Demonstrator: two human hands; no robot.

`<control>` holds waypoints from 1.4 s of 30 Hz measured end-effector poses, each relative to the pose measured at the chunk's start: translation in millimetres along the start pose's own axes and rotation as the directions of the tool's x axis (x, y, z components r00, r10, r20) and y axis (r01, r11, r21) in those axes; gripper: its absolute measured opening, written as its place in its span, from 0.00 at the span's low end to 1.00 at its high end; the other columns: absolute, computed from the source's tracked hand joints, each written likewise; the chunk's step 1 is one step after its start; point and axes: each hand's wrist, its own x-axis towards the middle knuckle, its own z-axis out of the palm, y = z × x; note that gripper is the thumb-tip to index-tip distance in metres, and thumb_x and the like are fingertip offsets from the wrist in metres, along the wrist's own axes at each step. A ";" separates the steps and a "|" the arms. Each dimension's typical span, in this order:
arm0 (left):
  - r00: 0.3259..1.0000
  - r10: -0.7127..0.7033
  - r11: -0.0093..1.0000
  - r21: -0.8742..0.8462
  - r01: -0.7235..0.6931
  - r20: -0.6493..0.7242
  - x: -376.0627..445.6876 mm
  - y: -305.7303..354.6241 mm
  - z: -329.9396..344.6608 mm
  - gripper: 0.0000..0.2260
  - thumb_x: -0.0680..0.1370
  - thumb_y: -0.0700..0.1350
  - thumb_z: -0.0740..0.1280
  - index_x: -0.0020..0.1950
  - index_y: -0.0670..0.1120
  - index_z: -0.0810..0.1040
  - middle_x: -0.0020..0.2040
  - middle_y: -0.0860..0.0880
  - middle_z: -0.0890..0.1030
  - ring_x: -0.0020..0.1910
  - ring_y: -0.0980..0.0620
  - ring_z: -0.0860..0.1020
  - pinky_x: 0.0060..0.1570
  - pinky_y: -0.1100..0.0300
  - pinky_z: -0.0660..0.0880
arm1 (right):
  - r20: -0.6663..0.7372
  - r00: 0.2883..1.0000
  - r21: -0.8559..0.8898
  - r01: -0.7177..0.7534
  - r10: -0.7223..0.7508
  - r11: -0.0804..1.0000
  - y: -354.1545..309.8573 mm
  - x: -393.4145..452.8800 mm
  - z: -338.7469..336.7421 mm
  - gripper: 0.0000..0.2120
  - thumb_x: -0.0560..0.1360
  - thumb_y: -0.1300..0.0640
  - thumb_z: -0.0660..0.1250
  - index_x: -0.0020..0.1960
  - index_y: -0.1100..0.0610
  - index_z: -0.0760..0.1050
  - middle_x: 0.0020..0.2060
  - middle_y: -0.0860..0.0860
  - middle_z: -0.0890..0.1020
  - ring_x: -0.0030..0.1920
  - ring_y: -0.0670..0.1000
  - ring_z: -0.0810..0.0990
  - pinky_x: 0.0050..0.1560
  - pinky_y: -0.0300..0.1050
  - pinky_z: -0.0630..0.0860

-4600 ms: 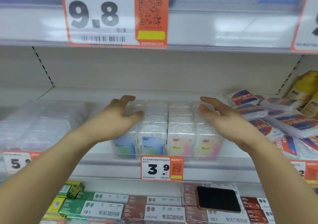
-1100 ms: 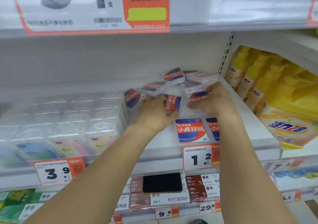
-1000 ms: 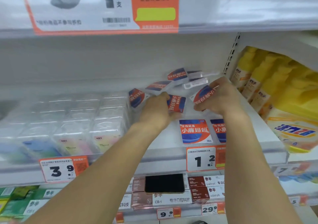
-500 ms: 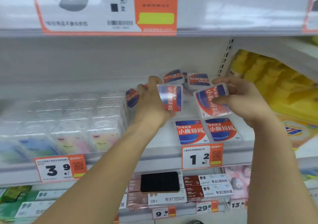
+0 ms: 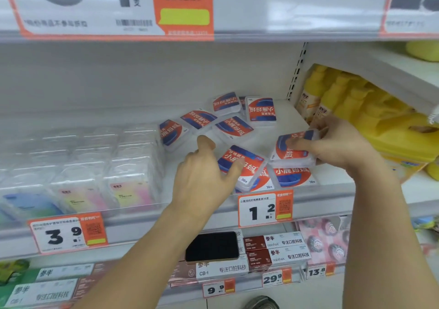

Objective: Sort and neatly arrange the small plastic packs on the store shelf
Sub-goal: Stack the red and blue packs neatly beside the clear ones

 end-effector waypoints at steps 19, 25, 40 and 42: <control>0.955 -0.059 0.943 -0.296 0.149 0.291 16.2 5.8 -1.7 0.24 0.77 0.54 0.68 0.69 0.49 0.66 0.61 0.52 0.78 0.48 0.58 0.74 0.36 0.70 0.69 | -0.415 0.887 0.098 0.264 -0.202 0.960 22.0 22.3 33.6 0.18 0.74 0.50 0.74 0.59 0.58 0.77 0.51 0.49 0.83 0.46 0.47 0.82 0.43 0.39 0.78; 0.980 -0.127 0.942 -0.291 0.168 0.154 43.7 11.2 5.9 0.27 0.76 0.51 0.69 0.72 0.50 0.63 0.67 0.49 0.76 0.62 0.48 0.78 0.54 0.54 0.77 | -0.408 0.874 0.121 0.340 -0.265 0.933 18.2 28.9 37.4 0.11 0.81 0.56 0.66 0.62 0.53 0.79 0.58 0.48 0.82 0.56 0.47 0.80 0.43 0.32 0.74; 0.952 -0.042 0.958 -0.259 0.124 0.303 58.3 17.1 15.1 0.21 0.76 0.52 0.69 0.67 0.52 0.69 0.63 0.51 0.79 0.56 0.50 0.81 0.51 0.56 0.79 | -0.358 0.920 0.206 0.242 -0.157 0.948 13.9 37.6 33.5 0.19 0.75 0.58 0.73 0.64 0.54 0.73 0.56 0.48 0.80 0.54 0.49 0.80 0.46 0.40 0.79; 0.943 -0.001 0.980 -0.188 0.067 0.333 61.7 18.2 19.4 0.20 0.77 0.54 0.67 0.68 0.53 0.69 0.63 0.52 0.79 0.56 0.51 0.81 0.51 0.57 0.78 | -0.427 0.889 0.192 0.271 -0.168 0.943 14.8 35.9 26.8 0.14 0.75 0.60 0.72 0.60 0.56 0.77 0.53 0.48 0.81 0.52 0.48 0.80 0.51 0.44 0.80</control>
